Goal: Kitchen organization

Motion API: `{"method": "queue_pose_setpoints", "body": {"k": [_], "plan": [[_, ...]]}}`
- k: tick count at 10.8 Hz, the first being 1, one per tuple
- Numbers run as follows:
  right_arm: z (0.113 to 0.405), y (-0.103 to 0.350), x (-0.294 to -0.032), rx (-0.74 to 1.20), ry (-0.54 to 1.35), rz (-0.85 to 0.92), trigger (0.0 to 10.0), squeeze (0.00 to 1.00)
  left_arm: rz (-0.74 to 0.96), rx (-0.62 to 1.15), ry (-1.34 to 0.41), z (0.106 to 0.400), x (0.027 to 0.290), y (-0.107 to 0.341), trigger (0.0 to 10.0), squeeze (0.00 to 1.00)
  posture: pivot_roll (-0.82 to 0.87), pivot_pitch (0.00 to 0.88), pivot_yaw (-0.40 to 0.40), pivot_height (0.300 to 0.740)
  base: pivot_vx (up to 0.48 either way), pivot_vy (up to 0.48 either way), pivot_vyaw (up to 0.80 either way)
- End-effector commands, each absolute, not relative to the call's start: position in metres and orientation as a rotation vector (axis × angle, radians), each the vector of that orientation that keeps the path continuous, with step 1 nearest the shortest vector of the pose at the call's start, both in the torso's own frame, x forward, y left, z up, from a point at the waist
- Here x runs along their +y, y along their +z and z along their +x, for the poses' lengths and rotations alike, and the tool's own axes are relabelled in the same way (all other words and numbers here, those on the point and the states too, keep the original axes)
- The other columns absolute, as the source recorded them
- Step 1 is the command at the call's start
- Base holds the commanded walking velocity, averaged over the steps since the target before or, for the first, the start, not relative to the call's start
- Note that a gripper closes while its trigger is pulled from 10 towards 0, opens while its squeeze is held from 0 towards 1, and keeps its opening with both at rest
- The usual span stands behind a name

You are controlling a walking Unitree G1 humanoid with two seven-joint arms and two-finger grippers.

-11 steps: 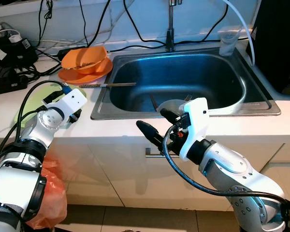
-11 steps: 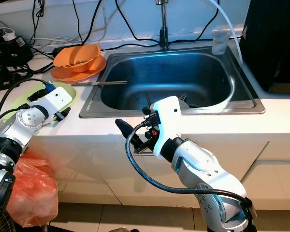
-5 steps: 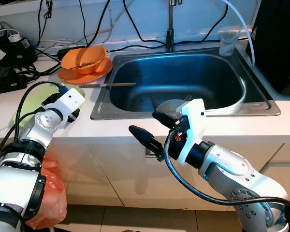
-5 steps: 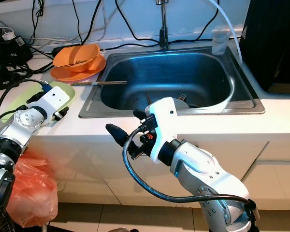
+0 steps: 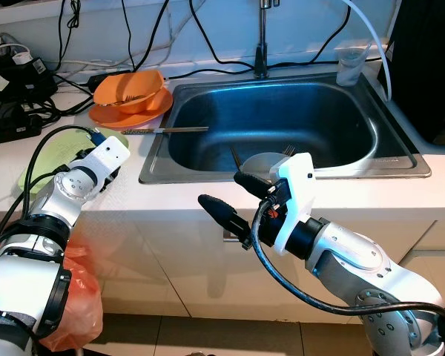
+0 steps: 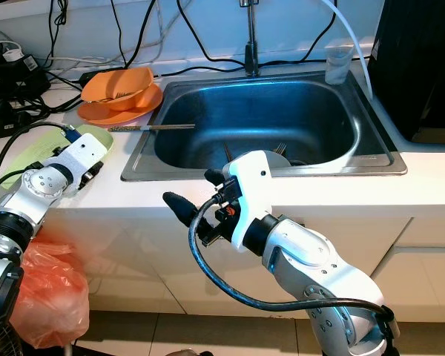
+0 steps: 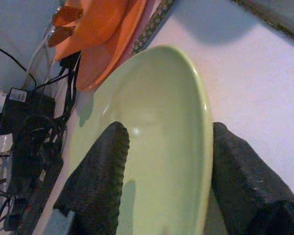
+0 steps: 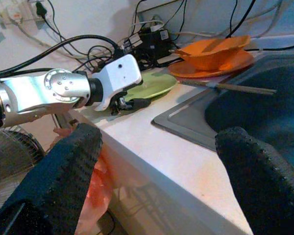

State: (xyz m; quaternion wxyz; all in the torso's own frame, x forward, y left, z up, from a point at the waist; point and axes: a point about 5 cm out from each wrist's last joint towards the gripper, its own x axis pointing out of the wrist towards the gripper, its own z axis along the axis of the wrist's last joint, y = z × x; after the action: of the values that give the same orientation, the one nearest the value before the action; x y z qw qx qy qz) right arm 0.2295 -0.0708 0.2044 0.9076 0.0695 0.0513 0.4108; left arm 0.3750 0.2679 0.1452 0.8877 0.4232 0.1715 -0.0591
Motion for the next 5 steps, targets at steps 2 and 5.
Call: {"method": "queue_pose_setpoints", "body": {"k": [2, 5], "plan": [[0.2265, 0.2055, -0.0687, 0.105, 0.872, 0.148, 10.0, 0.00, 0.857, 0.360, -0.115, 0.3737, 0.2725, 0.1462, 0.0, 0.00, -0.08, 0.003, 0.144, 0.740, 0.000, 0.000, 0.00], [0.2265, 0.2045, -0.0685, 0.110, 0.870, 0.149, 10.0, 0.00, 0.851, 0.363, -0.128, 0.3727, 0.2721, 0.1439, 0.0, 0.00, -0.08, 0.005, 0.144, 0.740, 0.000, 0.000, 0.00]]}}
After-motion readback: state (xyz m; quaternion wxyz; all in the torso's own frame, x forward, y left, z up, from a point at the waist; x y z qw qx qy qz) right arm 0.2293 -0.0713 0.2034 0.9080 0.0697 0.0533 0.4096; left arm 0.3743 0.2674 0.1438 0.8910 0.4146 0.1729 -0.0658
